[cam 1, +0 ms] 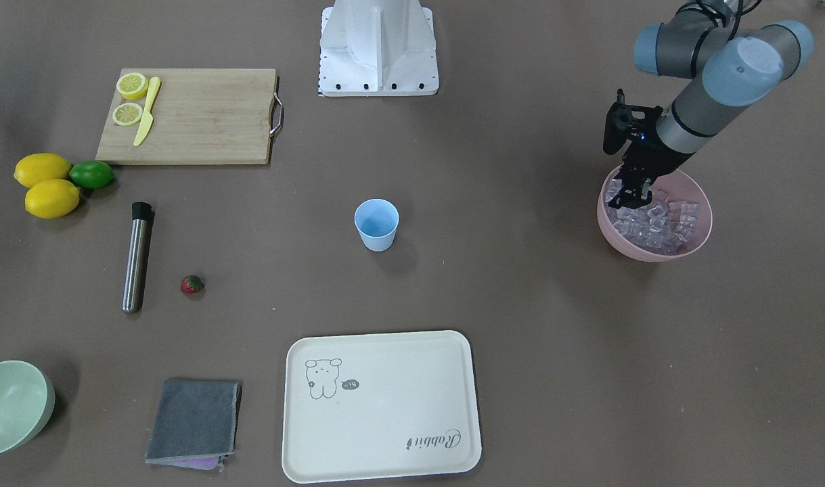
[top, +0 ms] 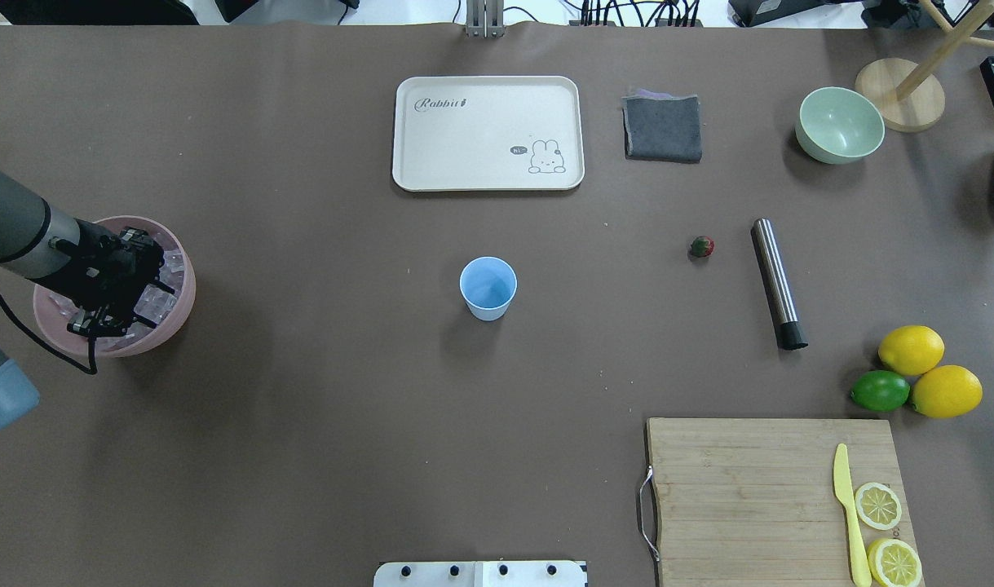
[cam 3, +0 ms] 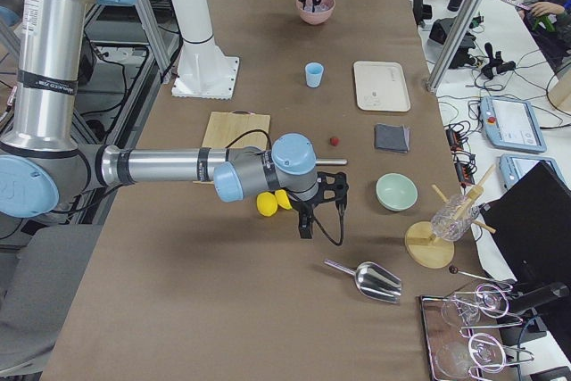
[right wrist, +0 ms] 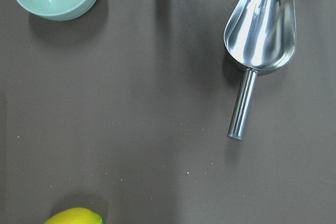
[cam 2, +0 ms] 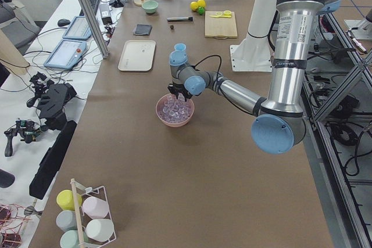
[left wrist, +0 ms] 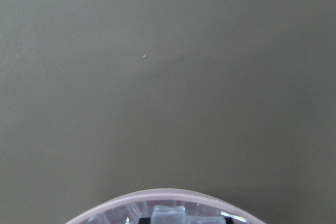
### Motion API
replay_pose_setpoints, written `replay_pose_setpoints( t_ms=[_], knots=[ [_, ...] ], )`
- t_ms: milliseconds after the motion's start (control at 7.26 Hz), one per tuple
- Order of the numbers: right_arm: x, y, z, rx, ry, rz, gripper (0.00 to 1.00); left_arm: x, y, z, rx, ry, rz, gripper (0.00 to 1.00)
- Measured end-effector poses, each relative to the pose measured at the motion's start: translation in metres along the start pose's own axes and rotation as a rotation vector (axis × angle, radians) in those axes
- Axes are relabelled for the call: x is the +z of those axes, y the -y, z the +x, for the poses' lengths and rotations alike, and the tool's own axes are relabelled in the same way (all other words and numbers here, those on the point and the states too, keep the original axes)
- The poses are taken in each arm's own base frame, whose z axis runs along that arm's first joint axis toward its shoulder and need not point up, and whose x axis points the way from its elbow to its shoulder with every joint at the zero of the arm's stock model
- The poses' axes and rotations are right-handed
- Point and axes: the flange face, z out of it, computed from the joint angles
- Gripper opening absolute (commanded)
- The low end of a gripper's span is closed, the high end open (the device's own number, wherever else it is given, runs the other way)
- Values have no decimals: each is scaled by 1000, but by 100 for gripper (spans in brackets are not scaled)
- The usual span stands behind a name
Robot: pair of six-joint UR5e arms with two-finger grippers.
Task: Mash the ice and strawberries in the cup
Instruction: 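Close the left gripper on an ice cube in the pink bowl, then lift the ice cube and carry it over the light-blue cup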
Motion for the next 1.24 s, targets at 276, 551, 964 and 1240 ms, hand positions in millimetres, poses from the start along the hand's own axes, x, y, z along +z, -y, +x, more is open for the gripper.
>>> replay_pose_setpoints(
  t_ms=[276,551,964,1240],
  knots=[
    [-1,-1,-1,0,1,1,100,-27,-6,-16,-67,-19,9,36],
    [-1,-1,-1,0,2,1,100,-69,-18,-49,-199,-29,18,36],
    [0,-5,1,5,1,-4,100,-109,-17,-74,-721,-29,56,11],
    [0,-7,3,8,1,-5,100,-120,-1,-82,-1117,-6,117,11]
  ],
)
